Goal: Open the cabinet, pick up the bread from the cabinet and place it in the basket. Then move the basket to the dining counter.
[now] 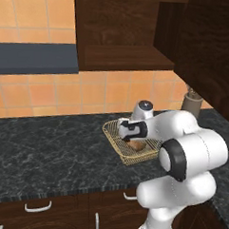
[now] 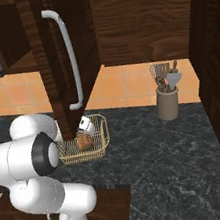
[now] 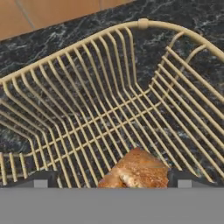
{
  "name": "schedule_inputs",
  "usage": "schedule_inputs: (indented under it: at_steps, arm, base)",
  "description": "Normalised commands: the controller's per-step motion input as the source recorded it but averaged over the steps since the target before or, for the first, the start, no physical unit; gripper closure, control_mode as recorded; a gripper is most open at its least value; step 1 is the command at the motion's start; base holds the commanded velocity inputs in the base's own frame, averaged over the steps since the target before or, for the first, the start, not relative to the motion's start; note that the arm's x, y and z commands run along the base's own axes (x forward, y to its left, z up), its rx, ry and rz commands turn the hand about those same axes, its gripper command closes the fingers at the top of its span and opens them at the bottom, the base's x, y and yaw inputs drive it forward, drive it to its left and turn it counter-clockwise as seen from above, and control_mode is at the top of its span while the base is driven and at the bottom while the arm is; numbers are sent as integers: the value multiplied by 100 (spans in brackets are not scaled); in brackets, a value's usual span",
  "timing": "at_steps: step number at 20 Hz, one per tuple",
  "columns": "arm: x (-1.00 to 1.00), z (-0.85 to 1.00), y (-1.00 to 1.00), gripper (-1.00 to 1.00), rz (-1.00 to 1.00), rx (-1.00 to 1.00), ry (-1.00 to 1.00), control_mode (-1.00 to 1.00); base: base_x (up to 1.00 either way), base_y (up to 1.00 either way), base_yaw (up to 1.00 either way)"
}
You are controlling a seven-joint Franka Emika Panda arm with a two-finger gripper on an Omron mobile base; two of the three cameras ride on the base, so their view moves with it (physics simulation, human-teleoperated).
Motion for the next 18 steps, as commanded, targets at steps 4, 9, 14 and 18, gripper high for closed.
schedule_inputs:
  at_steps: [4,9,14,18]
  arm:
    - [-63,9,88,-100,0,-6,-1,-100]
    - [11,39,58,-100,0,0,13,-100]
    - [11,32,17,-100,0,-2,19,-100]
    - [-3,0,45,-100,0,-17,24,-100]
  base:
    - [0,0,0]
    - [0,0,0]
    - [0,0,0]
    - [0,0,0]
